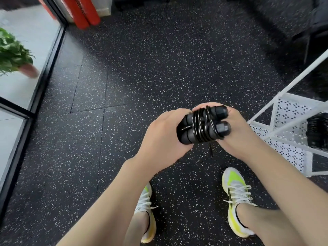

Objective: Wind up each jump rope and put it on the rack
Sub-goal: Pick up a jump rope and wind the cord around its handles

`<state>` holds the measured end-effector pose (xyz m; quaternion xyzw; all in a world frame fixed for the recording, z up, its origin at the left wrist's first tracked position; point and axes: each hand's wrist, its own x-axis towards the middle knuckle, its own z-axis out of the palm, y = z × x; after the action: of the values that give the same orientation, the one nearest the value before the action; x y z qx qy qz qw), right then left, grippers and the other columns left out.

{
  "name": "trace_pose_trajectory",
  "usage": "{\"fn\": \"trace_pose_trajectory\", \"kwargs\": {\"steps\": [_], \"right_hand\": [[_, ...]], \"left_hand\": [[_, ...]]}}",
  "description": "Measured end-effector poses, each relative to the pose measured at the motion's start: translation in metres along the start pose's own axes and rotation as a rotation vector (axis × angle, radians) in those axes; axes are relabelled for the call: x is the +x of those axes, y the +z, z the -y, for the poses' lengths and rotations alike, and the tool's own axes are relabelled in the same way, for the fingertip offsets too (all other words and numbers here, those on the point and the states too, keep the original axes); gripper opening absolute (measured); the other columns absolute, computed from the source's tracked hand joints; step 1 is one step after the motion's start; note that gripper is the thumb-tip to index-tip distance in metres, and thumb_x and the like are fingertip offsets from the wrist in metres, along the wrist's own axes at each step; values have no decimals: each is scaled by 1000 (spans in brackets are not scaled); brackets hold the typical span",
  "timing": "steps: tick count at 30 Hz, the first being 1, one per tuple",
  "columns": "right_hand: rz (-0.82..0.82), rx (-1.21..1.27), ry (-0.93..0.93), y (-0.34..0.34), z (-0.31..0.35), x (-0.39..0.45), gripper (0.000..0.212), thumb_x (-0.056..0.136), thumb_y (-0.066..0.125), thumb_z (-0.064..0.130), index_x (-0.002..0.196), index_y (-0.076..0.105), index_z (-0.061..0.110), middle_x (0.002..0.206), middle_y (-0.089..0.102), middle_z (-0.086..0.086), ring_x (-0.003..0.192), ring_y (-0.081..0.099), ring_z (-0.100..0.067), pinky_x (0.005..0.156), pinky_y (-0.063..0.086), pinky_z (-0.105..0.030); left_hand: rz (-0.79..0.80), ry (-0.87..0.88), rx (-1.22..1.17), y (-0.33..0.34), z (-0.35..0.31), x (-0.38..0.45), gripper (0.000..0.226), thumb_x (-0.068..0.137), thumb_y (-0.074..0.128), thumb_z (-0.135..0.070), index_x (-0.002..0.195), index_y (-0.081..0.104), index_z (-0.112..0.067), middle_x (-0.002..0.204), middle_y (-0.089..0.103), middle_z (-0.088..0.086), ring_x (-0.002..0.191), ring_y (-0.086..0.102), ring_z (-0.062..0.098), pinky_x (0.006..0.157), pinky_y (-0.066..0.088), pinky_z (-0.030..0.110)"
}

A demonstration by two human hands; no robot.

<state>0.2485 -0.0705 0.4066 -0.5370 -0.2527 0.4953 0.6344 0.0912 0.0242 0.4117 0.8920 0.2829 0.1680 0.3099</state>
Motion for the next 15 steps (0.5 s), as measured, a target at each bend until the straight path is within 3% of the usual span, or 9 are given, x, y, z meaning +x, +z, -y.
{"fn": "trace_pose_trajectory", "kwargs": {"steps": [4,7,11,15], "right_hand": [[-70,-16,-32,10,-9,-4,50,98,39,-16,77,73,15,73,67,-2,66,57,-13,55,44,-22],[-120,-71,-3,14,-15,-3,35,97,39,-14,82,65,3,71,59,-14,63,49,-18,50,39,-25],[-127,-397,21,19,-21,-6,30,105,44,5,81,58,15,55,58,0,48,49,-14,49,41,-26],[-39,-600,6,25,-25,-10,25,107,46,19,89,63,22,70,65,3,47,46,-8,47,35,-24]], "left_hand": [[-36,-111,-28,0,-6,2,43,72,74,-21,112,63,-33,96,65,-17,92,61,11,81,53,36],[-80,-188,-26,1,-8,4,36,72,72,-23,106,64,-34,91,66,-15,88,62,11,79,54,39],[-125,-292,18,2,-5,7,34,72,73,-29,102,61,-37,88,67,-15,83,63,12,76,55,38],[-152,-401,53,0,2,12,29,73,75,-33,97,59,-34,83,67,-12,78,63,14,72,54,36]]}}
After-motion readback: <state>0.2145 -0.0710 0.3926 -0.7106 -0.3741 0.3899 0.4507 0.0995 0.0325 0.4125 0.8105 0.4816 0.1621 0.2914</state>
